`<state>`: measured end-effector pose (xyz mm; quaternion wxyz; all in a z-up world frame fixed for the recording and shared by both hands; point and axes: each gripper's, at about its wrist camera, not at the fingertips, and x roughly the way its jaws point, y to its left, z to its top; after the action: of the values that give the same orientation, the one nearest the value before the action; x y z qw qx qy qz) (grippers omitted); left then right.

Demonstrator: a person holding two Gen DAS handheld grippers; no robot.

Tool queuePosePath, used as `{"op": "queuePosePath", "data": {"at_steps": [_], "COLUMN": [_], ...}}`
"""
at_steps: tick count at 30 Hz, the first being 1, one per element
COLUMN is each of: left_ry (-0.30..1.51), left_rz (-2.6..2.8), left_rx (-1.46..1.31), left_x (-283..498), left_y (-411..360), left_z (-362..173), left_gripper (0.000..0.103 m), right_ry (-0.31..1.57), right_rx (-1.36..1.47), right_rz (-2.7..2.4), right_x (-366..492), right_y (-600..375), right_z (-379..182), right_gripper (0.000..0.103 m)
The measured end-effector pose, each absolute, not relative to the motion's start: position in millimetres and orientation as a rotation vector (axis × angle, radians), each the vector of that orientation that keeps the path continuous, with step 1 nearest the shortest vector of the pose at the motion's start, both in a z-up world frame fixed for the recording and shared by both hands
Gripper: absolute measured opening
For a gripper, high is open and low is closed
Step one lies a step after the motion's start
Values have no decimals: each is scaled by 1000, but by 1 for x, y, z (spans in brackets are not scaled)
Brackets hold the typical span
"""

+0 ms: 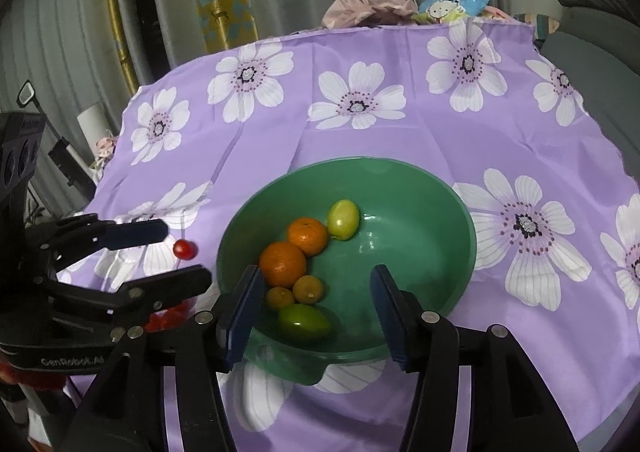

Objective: Organize fruits
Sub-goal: 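Carry both small yellow fruits into the green bowl and open both tools, then move both open tools out of the bowl to the red cherry tomatoes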

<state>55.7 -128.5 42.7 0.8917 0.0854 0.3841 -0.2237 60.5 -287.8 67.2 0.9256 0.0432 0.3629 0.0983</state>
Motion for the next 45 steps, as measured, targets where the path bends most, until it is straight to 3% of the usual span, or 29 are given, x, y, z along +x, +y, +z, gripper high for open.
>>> {"op": "queuePosePath", "data": {"at_steps": [28, 45], "left_ry": [921, 991], "left_rz": [-261, -323], "left_rx": [-19, -64], "left_x": [20, 18], "left_y": [-10, 0], "left_z": [-3, -32], "left_gripper": [72, 71], "right_ry": [797, 935], "right_rx": [-28, -76], "right_rz": [386, 510], "right_x": [46, 46], "right_y": [-203, -161], "right_z": [63, 25], "right_gripper": [59, 59]}}
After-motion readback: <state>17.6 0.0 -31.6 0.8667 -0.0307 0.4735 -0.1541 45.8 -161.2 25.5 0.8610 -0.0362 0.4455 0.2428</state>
